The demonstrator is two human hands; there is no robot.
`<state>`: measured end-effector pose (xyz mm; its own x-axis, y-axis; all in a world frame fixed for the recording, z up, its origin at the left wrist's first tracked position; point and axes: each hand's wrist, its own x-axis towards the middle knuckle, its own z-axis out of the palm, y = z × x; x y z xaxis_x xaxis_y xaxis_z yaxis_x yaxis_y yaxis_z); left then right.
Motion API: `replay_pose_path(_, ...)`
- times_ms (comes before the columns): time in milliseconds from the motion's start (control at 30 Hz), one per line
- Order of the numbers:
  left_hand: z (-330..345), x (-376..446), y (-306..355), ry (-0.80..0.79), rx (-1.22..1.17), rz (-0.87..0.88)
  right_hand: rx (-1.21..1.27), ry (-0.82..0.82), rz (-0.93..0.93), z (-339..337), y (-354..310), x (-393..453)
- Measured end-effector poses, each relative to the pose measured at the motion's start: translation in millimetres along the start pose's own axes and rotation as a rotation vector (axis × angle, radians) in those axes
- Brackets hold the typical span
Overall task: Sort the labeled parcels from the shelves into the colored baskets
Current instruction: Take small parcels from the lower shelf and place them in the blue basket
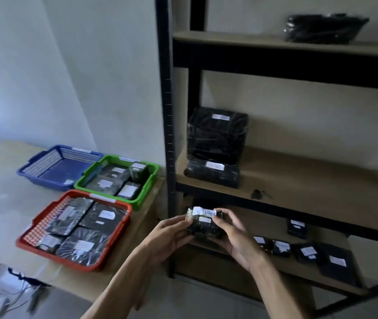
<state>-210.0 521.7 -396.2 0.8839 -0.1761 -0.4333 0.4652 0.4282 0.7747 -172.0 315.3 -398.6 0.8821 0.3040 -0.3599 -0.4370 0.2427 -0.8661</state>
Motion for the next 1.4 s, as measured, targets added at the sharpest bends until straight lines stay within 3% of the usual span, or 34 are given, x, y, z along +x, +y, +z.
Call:
replay_pose_path(300, -154.9, -75.8, 101.8, 0.013, -0.064, 0.148, -0.386, 0.012, -0.256, 210.7, 30.6, 37.2)
replay_pose_path(533, -274.7, -103.6, 161.3, 0.072, -0.058, 0.142, -0.564, -0.091, -0.264, 332.1, 58.6, 71.4)
replay_pose_path(633, -323.4, -95.6, 181.1, 0.116, -0.074, 0.141, -0.726, -0.118, -0.291, 369.0, 68.9, 103.2)
replay_pose_path(867, -415.3, -67.1, 245.1, 0.101, 0.034, 0.116, -0.735, -0.155, -0.254, 437.6, 77.3, 188.8)
replay_pose_path(1033, -476.5, -40.6, 283.3, 0.123, 0.131, 0.099, -0.932, -0.155, -0.274, 485.0, 84.4, 247.3)
replay_pose_path(1233, -535.5, 3.8, 305.1, 0.095, 0.078, 0.011, -1.104, -0.127, -0.331, 525.5, 100.8, 304.5)
replay_pose_path(1400, -579.5, 46.4, 323.0, 0.091, 0.171, -0.051, -1.233, -0.07, -0.278, 550.6, 119.0, 357.9)
